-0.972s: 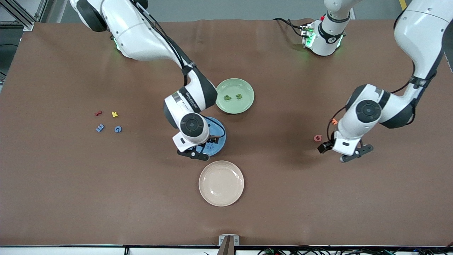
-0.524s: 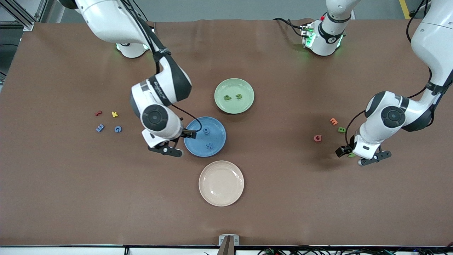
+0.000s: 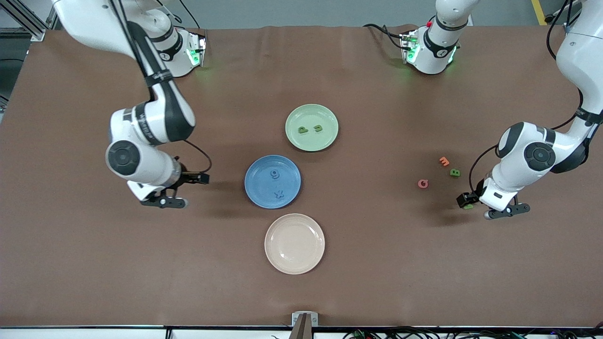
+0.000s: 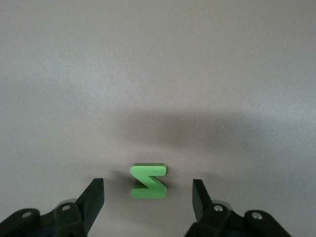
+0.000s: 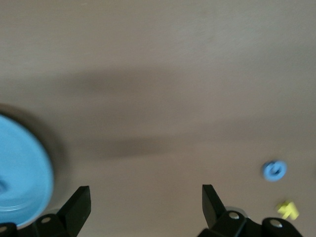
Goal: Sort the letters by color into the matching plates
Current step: 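Grasp the green N with the left gripper while the right returns to letters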
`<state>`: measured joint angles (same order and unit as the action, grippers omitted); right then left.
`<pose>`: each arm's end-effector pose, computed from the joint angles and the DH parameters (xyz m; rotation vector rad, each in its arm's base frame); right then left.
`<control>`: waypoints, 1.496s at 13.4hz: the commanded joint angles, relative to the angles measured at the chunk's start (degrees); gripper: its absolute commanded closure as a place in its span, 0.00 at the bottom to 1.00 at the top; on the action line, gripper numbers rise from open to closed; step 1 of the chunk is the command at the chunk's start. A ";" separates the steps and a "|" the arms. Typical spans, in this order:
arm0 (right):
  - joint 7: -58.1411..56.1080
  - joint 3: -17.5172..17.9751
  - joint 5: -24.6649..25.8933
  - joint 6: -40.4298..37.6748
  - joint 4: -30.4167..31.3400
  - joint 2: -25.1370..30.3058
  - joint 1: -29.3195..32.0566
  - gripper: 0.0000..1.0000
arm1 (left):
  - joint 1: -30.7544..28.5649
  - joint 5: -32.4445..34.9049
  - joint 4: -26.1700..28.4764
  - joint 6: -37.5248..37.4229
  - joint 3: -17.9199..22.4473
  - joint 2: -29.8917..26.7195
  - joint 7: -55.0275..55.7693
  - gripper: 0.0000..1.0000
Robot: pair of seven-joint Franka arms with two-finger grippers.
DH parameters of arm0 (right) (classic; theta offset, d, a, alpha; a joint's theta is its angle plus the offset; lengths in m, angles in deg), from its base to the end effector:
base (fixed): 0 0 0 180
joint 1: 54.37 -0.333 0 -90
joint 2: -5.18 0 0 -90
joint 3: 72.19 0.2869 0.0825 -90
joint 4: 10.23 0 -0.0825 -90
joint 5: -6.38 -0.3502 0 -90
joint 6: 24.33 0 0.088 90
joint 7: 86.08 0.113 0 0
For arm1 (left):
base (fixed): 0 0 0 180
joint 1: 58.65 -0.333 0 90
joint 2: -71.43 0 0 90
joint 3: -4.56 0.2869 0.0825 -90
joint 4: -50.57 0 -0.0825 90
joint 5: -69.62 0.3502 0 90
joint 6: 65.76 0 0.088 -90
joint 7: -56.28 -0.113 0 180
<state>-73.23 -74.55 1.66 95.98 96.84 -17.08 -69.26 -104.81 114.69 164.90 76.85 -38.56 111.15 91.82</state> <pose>0.5626 0.1305 0.2840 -3.1139 0.0793 0.2565 0.5704 0.0340 0.1920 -3.1224 -0.2741 -0.1503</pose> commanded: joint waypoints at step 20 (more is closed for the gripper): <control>-28.93 0.78 0.15 25.50 22.13 0.82 14.54 0.01 | -0.07 0.98 -1.48 1.87 1.28 2.91 -1.79 0.99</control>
<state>-100.89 -74.15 1.70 120.13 117.16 -17.32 -55.58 -104.85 114.72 163.51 78.17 -37.23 113.68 90.63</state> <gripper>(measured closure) 0.004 0.652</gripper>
